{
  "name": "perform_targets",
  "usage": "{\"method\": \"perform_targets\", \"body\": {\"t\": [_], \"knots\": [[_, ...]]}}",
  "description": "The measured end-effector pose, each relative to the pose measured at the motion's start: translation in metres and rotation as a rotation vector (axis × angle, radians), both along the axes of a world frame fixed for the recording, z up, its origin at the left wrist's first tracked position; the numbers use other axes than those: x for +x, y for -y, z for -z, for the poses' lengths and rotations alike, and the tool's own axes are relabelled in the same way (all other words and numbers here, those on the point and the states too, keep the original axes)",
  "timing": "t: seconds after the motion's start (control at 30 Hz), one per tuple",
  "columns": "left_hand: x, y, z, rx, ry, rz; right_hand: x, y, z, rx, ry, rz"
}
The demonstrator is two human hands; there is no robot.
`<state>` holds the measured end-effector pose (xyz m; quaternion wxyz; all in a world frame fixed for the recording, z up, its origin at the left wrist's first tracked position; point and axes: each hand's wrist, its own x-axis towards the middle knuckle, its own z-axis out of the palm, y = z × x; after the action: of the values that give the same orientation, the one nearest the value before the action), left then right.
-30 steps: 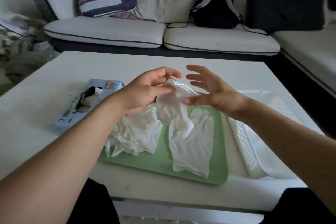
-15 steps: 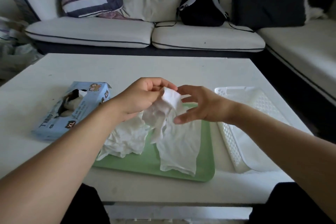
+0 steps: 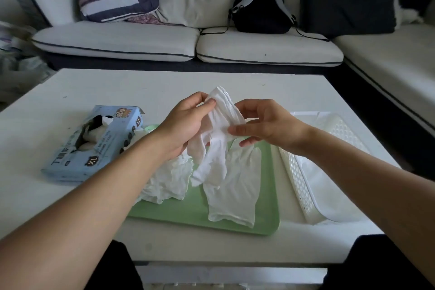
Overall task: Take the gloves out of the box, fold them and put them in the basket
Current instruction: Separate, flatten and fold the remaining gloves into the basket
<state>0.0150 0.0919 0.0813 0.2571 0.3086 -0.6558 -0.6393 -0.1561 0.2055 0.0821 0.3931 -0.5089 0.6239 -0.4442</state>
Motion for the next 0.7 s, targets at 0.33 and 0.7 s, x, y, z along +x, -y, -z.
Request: {"method": "perform_targets", "body": {"t": [0.33, 0.7], "knots": [[0.005, 0.01, -0.002, -0.215, 0.152, 0.127, -0.008, -0.004, -0.017, -0.228, -0.052, 0.135], [0.003, -0.008, -0.007, -0.255, -0.052, 0.141, -0.005, -0.016, -0.021, 0.146, 0.121, -0.114]]}}
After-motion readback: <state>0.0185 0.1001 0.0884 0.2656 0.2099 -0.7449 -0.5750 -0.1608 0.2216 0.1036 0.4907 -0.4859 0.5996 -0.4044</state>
